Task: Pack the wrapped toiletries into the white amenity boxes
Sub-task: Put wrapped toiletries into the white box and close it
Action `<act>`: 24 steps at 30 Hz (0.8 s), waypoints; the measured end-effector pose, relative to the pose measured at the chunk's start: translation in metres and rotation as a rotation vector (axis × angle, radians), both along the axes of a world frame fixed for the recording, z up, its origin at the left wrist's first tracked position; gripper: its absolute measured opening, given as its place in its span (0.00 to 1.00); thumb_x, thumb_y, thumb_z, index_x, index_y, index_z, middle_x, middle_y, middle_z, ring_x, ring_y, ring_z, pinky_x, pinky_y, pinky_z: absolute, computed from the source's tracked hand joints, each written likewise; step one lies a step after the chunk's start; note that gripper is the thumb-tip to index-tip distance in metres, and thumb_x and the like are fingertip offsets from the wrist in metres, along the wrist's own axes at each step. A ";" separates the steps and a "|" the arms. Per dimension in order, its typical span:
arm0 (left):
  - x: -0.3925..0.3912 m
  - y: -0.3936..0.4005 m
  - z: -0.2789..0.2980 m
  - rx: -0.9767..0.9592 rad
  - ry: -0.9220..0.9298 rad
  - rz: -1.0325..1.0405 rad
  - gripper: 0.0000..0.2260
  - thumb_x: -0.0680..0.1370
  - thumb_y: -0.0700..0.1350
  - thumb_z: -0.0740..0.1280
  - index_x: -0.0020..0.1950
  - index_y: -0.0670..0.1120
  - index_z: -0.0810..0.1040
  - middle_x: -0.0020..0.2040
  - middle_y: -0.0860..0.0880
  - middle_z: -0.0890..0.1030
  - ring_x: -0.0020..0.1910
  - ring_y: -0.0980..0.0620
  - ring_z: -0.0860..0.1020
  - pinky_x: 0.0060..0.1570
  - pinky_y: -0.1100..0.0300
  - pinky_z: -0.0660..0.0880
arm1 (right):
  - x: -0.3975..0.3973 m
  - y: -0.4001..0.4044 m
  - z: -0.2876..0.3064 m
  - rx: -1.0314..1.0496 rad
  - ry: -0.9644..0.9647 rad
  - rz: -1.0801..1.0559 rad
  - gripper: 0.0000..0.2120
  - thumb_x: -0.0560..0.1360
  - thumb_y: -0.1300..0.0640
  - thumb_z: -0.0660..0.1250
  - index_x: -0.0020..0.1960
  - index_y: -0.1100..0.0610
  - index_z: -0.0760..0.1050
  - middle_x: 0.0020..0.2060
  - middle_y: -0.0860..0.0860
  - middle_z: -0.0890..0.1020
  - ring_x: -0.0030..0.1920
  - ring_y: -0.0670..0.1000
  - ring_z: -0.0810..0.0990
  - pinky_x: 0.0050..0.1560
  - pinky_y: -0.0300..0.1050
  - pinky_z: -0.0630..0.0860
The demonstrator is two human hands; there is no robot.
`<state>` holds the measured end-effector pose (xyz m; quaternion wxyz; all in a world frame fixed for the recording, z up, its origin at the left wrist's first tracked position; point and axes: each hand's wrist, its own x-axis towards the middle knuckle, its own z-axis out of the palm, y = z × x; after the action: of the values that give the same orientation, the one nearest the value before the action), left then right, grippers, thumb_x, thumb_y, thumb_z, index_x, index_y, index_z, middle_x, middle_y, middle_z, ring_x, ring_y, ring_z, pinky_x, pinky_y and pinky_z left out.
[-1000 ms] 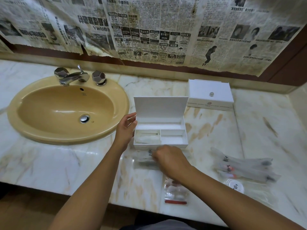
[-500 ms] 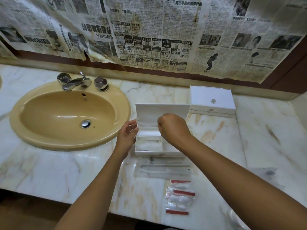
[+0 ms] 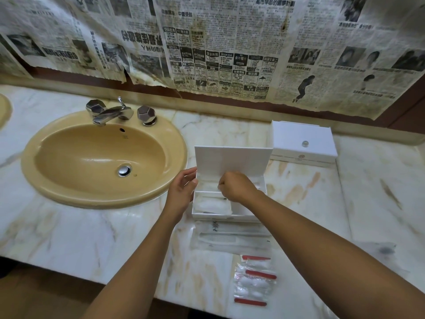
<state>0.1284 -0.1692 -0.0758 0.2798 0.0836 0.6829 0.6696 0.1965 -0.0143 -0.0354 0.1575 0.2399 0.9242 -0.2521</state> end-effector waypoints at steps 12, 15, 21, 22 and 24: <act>0.003 0.000 0.002 -0.017 0.039 -0.003 0.12 0.80 0.40 0.64 0.62 0.51 0.76 0.54 0.57 0.81 0.49 0.64 0.80 0.44 0.58 0.75 | 0.030 -0.001 0.006 -0.026 -0.001 -0.003 0.23 0.81 0.44 0.55 0.39 0.61 0.75 0.42 0.55 0.79 0.44 0.57 0.78 0.43 0.47 0.72; 0.002 0.001 0.001 -0.031 0.049 0.000 0.12 0.80 0.40 0.64 0.61 0.52 0.76 0.56 0.56 0.80 0.49 0.66 0.79 0.45 0.57 0.75 | 0.040 -0.011 0.018 0.156 0.194 0.067 0.16 0.80 0.48 0.59 0.58 0.57 0.79 0.54 0.54 0.79 0.55 0.55 0.76 0.54 0.50 0.74; 0.005 0.003 0.004 -0.046 0.076 0.017 0.12 0.80 0.39 0.64 0.62 0.49 0.76 0.53 0.57 0.79 0.44 0.70 0.78 0.39 0.66 0.73 | 0.076 -0.046 0.030 0.203 0.386 0.216 0.13 0.78 0.52 0.60 0.55 0.56 0.79 0.49 0.52 0.80 0.50 0.55 0.78 0.47 0.48 0.74; 0.005 0.003 0.004 -0.052 0.081 0.018 0.12 0.80 0.39 0.64 0.62 0.49 0.76 0.53 0.57 0.79 0.43 0.71 0.77 0.38 0.65 0.73 | 0.082 -0.051 0.026 0.197 0.368 0.230 0.13 0.78 0.52 0.59 0.53 0.56 0.79 0.47 0.52 0.80 0.48 0.55 0.78 0.45 0.47 0.73; 0.005 0.004 0.004 -0.058 0.084 0.014 0.12 0.81 0.39 0.63 0.63 0.48 0.75 0.53 0.57 0.78 0.42 0.72 0.77 0.38 0.64 0.72 | 0.091 -0.057 0.015 0.178 0.309 0.240 0.13 0.78 0.52 0.59 0.51 0.56 0.80 0.45 0.53 0.80 0.45 0.56 0.79 0.42 0.46 0.72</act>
<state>0.1335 -0.1655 -0.0717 0.2484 0.0987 0.7136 0.6475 0.2871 -0.0711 -0.0201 0.0210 0.0994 0.9779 -0.1827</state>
